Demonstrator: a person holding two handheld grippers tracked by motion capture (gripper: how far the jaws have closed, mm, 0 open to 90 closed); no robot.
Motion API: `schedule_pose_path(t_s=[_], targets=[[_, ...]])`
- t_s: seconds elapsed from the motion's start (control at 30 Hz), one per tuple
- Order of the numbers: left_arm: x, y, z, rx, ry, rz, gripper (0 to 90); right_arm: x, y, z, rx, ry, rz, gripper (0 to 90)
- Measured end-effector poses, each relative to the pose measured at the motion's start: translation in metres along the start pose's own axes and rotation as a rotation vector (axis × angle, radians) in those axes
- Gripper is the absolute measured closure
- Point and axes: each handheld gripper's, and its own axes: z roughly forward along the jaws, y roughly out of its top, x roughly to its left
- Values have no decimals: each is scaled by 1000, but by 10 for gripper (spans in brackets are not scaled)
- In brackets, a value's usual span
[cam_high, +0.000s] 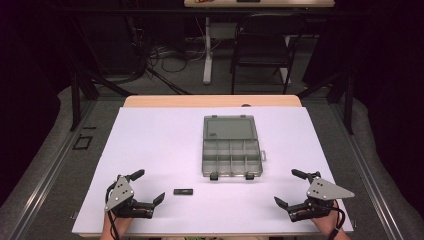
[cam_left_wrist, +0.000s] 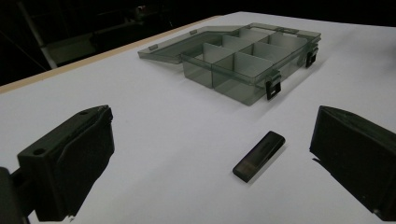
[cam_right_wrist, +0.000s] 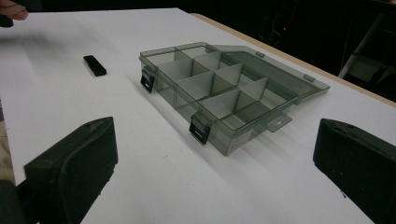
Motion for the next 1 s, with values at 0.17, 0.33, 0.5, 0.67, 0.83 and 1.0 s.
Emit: schedule_pose_path(t_s=[0.17,0.33,0.5,0.67,0.83,1.0], targets=[[2,2,2,16,-9,0,0,0,0,2,10,5,-5,0],[4,5,7,53,-20,5,0,-2,-1,4,21,16,0,0],[7,9,12,77,-36,7,0,-3,-1,5,31,19,0,0],[11,14,17,124,-76,8,2,-5,-2,7,35,25,3,0],[14,17,22,143,-119,15,2,-5,-2,8,41,27,2,0],[17,20,36,187,-187,27,2,-5,-2,10,50,30,3,0]])
